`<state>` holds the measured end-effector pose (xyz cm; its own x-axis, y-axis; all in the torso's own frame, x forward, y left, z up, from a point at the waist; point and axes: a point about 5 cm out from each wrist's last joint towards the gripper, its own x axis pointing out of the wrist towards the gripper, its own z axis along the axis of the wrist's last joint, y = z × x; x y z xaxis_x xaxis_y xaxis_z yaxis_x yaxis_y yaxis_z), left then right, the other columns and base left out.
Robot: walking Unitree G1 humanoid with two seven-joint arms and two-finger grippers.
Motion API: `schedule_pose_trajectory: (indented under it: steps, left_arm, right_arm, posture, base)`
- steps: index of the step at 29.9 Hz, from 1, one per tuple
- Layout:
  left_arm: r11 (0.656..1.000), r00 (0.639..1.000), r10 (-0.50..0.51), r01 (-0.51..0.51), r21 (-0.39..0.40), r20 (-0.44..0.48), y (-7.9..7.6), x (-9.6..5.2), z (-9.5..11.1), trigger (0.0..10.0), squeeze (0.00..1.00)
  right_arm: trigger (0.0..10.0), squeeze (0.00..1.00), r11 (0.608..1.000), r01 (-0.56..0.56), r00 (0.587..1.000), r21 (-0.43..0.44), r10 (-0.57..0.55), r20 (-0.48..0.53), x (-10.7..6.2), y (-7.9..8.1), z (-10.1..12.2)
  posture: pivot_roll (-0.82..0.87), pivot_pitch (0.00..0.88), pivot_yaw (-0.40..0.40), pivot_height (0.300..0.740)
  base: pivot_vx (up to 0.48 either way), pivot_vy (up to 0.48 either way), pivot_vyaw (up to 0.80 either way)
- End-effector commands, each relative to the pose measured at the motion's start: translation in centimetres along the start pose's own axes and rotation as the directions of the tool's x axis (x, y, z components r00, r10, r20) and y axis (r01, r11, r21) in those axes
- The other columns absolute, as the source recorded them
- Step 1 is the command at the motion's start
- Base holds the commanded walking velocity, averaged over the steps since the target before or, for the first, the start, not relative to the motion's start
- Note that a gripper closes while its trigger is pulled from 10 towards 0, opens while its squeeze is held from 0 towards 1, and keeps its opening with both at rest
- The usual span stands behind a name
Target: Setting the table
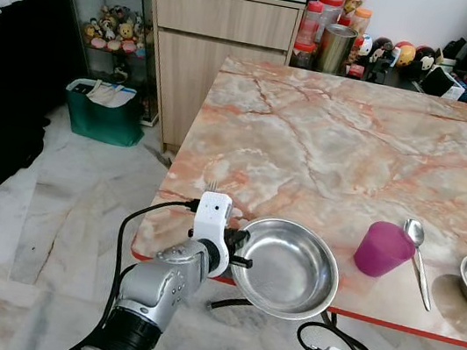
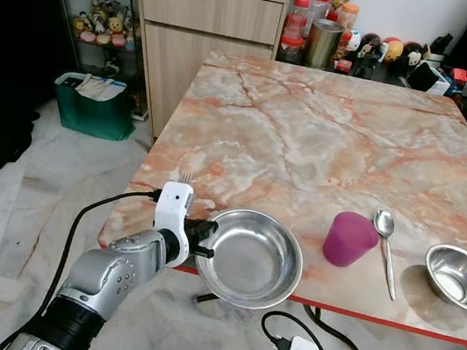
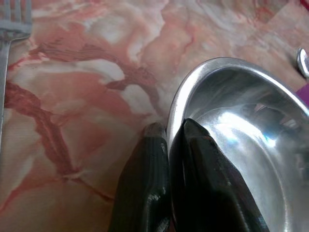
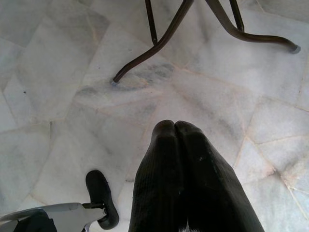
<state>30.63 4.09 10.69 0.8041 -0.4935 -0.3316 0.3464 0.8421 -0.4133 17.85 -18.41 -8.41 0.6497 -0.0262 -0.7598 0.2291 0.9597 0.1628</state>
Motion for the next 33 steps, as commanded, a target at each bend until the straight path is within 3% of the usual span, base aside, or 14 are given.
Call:
schedule_pose_trajectory:
  steps: [1,4,5,6,7,9,10,13,15,20,21,22,26,33]
  left_arm:
    - [0.998,0.998,-0.01,0.014,-0.064,0.066,-0.1,-0.2,0.9,0.0,0.0]
    - [0.986,0.976,-0.047,0.08,-0.149,0.214,-0.4,-0.6,2.7,0.0,0.0]
    - [0.983,0.964,-0.043,0.087,-0.16,0.262,-0.3,-0.8,3.2,0.9,0.0]
    - [0.983,0.964,-0.043,0.087,-0.16,0.262,-0.3,-0.8,3.2,0.9,0.0]
    - [0.982,0.953,-0.034,0.087,-0.166,0.301,-0.1,-1.0,3.7,4.9,0.0]
    - [0.982,0.949,-0.031,0.087,-0.168,0.313,0.0,-1.1,3.9,4.9,0.0]
    - [0.981,0.943,-0.035,0.096,-0.171,0.331,0.1,-1.2,4.1,10.0,0.0]
    - [0.973,0.919,-0.025,0.112,-0.2,0.394,0.5,-1.7,5.1,10.0,0.0]
    - [0.963,0.886,0.027,0.101,-0.251,0.463,1.2,-2.0,6.0,10.0,0.0]
    - [0.956,0.834,0.123,0.047,-0.29,0.538,2.0,-2.4,6.8,10.0,0.0]
    - [0.956,0.834,0.123,0.047,-0.29,0.538,2.0,-2.4,6.8,10.0,0.0]
    - [0.96,0.799,0.175,-0.007,-0.281,0.575,2.6,-2.8,7.2,10.0,0.0]
    - [0.965,0.734,0.243,-0.114,-0.237,0.635,3.4,-3.5,7.9,10.0,0.0]
    - [0.962,0.671,0.273,-0.208,-0.178,0.69,4.1,-4.2,8.6,10.0,0.0]
  right_arm:
    - [10.0,0.0,1.0,0.009,1.0,0.006,-0.009,0.0,0.0,-0.3,0.2]
    - [10.0,0.0,1.0,0.011,1.0,0.006,-0.011,0.002,0.0,-0.4,0.3]
    - [10.0,0.0,1.0,0.011,1.0,0.005,-0.011,0.002,0.0,-0.4,0.4]
    - [10.0,0.0,1.0,0.011,1.0,0.005,-0.011,0.002,0.0,-0.4,0.4]
    - [10.0,0.0,1.0,0.01,1.0,0.001,-0.01,0.003,0.0,-0.5,0.4]
    - [10.0,0.0,1.0,0.01,1.0,0.0,-0.01,0.003,0.0,-0.5,0.4]
    - [10.0,0.0,1.0,0.01,1.0,0.001,-0.01,0.005,0.1,-0.5,0.5]
    - [10.0,0.0,1.0,0.01,1.0,-0.001,-0.01,0.009,0.1,-0.6,0.8]
    - [10.0,0.0,1.0,0.009,1.0,-0.008,-0.009,0.01,0.1,-0.7,0.9]
    - [10.0,0.0,1.0,0.009,1.0,-0.01,-0.009,0.01,0.1,-0.8,0.9]
    - [10.0,0.0,1.0,0.009,1.0,-0.01,-0.009,0.01,0.1,-0.8,0.9]
    - [10.0,0.0,1.0,0.011,1.0,-0.008,-0.011,0.012,0.1,-0.9,0.9]
    - [10.0,0.0,1.0,0.01,1.0,-0.011,-0.009,0.013,0.1,-1.0,1.0]
    - [10.0,0.0,1.0,0.008,1.0,-0.013,-0.008,0.02,0.1,-1.0,1.3]
  posture:
    - [0.03,0.006,-0.022,0.74]
    - [0.03,0.002,-0.027,0.74]
    - [0.02,0.0,-0.029,0.74]
    - [0.02,0.0,-0.029,0.74]
    - [0.02,0.0,-0.031,0.74]
    - [0.02,0.0,-0.031,0.74]
    - [0.02,0.0,-0.033,0.74]
    - [0.02,0.0,-0.038,0.74]
    - [0.02,0.0,-0.042,0.74]
    - [0.02,0.0,-0.043,0.74]
    - [0.02,0.0,-0.043,0.74]
    - [0.02,0.0,-0.045,0.74]
    - [0.01,0.0,-0.046,0.74]
    - [0.01,0.0,-0.048,0.74]
  base:
    - [0.0,0.0,0.0]
    - [0.0,0.0,0.0]
    - [0.0,0.0,0.0]
    - [0.0,0.0,0.0]
    - [0.0,0.0,0.0]
    - [0.0,0.0,0.0]
    - [0.0,0.0,0.0]
    - [0.0,0.0,0.0]
    - [0.0,0.0,0.0]
    - [0.0,0.0,0.0]
    - [0.0,0.0,0.0]
    - [0.0,0.0,0.0]
    - [0.0,-0.063,0.0]
    - [0.0,-0.321,0.0]
